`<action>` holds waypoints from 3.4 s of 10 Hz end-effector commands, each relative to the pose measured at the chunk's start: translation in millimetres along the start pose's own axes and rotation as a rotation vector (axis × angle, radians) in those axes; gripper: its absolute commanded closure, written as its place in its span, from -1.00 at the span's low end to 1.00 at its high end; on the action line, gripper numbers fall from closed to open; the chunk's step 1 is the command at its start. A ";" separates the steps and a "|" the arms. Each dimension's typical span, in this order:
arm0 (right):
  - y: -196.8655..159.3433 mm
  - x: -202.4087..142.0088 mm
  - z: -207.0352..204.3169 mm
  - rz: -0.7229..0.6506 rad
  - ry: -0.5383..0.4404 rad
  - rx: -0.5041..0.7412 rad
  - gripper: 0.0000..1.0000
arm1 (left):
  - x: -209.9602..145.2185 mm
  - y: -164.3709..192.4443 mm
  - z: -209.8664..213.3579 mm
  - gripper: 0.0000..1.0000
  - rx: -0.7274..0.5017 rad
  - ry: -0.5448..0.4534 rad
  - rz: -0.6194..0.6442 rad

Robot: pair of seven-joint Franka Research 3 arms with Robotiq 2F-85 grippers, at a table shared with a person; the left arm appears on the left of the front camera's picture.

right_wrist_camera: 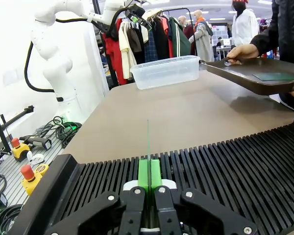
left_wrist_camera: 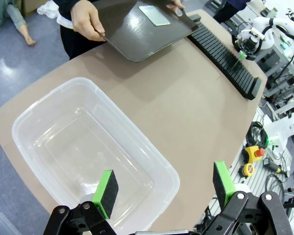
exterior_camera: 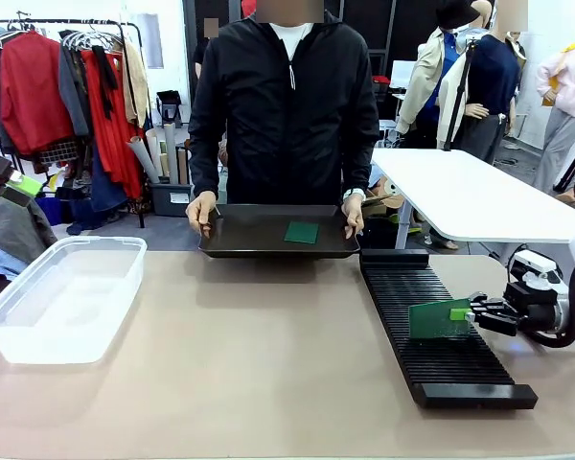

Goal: Sort PCBs into racks and boxes based on the side picked up.
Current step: If the short side of the Blank PCB is picked up, insert it into the PCB Rack ; if the long side is picked up, place it in the Organizing box, then pick up the Blank PCB handed by the Human.

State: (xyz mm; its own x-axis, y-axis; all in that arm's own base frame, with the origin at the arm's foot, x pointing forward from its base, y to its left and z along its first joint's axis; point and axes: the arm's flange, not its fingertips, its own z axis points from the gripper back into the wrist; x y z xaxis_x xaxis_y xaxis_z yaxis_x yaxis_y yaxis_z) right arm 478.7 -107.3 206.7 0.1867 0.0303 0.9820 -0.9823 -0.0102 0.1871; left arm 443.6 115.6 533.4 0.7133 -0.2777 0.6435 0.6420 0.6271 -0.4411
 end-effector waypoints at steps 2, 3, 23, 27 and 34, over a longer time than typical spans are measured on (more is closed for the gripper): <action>1.1 -1.8 2.7 -0.012 0.008 -0.005 1.00 | -0.4 -2.0 -0.2 -1.00 -0.007 -0.004 0.003; 1.2 -0.9 3.5 -0.012 0.002 -0.006 0.95 | -0.4 -2.0 -0.2 -1.00 -0.007 -0.004 0.003; -9.3 33.3 -2.1 -0.087 -0.025 -0.057 -1.00 | -0.4 -2.0 -0.2 -1.00 -0.007 -0.004 0.003; -11.2 31.1 1.2 -0.071 -0.024 -0.051 -1.00 | -0.4 -2.0 -0.2 -1.00 -0.007 -0.004 0.003; -11.2 31.1 1.2 -0.071 -0.024 -0.051 -1.00 | -0.4 -2.0 -0.2 -1.00 -0.007 -0.004 0.003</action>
State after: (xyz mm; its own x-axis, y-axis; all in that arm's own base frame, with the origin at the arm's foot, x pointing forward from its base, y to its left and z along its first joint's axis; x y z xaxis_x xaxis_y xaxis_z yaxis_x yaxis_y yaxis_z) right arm 495.4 -108.2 231.8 0.2672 0.0084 0.9636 -0.9627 0.0460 0.2666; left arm 443.6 115.6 533.4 0.7133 -0.2777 0.6435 0.6420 0.6271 -0.4411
